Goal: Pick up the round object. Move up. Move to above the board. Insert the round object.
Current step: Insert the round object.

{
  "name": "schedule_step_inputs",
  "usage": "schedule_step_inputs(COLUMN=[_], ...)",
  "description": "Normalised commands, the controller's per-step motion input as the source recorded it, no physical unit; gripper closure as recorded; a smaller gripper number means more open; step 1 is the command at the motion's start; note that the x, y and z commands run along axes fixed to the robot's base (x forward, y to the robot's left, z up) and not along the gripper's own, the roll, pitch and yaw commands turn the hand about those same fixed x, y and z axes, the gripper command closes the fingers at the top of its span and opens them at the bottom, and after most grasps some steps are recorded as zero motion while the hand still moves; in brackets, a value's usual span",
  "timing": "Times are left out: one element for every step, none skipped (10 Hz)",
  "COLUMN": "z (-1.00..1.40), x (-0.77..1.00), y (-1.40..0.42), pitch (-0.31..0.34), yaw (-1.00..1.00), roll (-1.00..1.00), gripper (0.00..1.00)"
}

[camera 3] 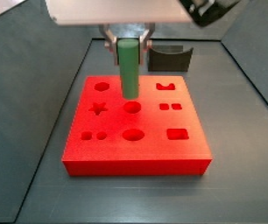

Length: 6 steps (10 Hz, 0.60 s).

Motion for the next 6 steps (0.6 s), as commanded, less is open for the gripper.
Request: schedule_step_inputs(z=[-0.65,-0.36,-0.23,-0.20,-0.17,-0.16], x=[0.03,0.00,0.00,0.00,-0.04,-0.05], y=[0.00,0.00,0.00,0.00,0.00,-0.02], pitch=[-0.114,-0.106,-0.097,-0.100,-0.103,-0.099], yaw=[0.00,0.00,0.00,0.00,0.00,0.00], roll=[0.02,0.00,0.00,0.00,0.00,0.00], gripper=[1.00,1.00,1.00,1.00,1.00,1.00])
